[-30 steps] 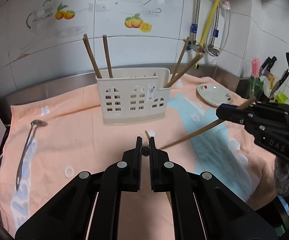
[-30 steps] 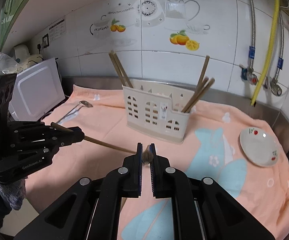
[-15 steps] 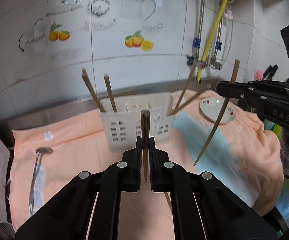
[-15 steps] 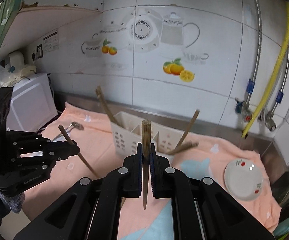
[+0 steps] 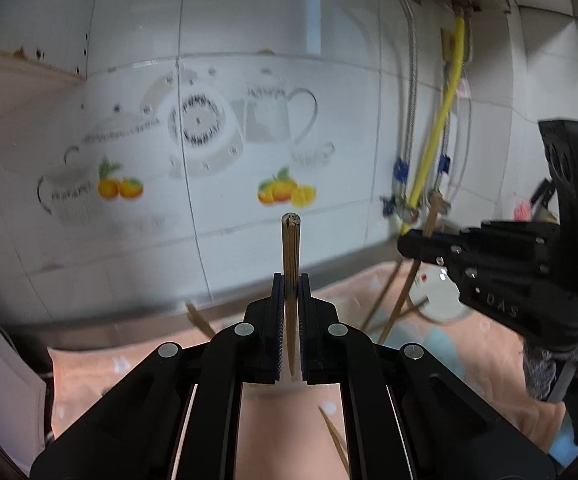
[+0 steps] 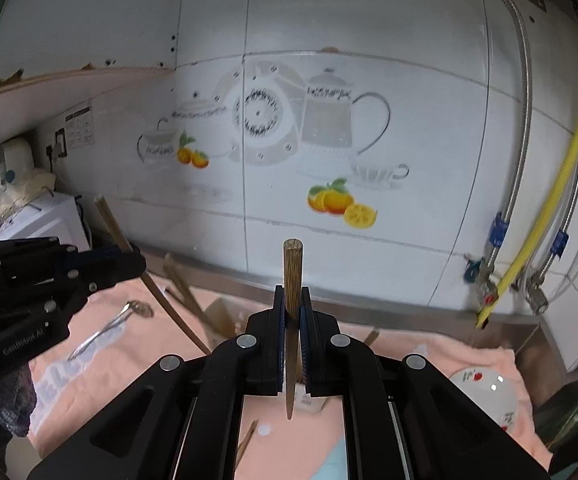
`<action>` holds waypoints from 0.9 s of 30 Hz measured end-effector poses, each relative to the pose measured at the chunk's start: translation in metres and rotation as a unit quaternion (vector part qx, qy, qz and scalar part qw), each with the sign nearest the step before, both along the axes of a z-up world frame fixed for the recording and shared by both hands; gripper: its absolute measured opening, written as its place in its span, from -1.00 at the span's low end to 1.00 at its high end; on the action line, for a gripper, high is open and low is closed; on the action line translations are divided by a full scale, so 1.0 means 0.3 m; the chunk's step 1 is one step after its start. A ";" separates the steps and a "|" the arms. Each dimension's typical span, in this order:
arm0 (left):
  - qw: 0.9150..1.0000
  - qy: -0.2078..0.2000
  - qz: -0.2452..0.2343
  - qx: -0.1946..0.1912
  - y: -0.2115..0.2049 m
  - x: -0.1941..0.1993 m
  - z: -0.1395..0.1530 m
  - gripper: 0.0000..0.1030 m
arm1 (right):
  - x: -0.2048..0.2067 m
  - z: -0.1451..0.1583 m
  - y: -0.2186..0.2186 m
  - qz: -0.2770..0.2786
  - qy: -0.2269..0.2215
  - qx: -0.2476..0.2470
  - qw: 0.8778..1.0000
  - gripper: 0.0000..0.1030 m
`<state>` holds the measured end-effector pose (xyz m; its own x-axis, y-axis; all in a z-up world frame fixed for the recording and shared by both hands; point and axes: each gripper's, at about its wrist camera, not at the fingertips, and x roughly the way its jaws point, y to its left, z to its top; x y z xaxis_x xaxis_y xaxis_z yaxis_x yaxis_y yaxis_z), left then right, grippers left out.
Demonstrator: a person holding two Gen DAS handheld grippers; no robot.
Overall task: Organize utensils
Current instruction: 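Lift both held chopsticks upright and lower them into the holder, then open both tools to release the chopsticks in the holder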
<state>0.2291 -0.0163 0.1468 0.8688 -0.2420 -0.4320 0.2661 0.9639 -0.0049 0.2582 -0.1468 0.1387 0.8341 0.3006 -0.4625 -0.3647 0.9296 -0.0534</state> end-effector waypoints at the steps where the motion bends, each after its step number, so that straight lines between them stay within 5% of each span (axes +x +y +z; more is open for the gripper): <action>1: 1.000 -0.006 0.004 0.000 0.003 0.015 0.015 -0.90 | 0.009 0.010 0.001 -0.001 -0.003 0.000 1.000 -0.88; 10: 0.999 -0.026 0.030 0.000 0.016 0.138 0.032 -0.90 | 0.097 0.052 0.001 -0.016 -0.021 0.017 1.000 -0.88; 27: 0.998 0.034 0.044 -0.015 0.080 0.212 -0.148 -0.90 | 0.192 -0.171 0.006 -0.029 0.033 0.012 0.999 -0.88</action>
<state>0.2928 0.0076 0.1025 0.8560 -0.1788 -0.4851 0.1776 0.9829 -0.0489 0.3158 -0.1450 0.0873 0.8183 0.2636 -0.5107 -0.3113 0.9503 -0.0082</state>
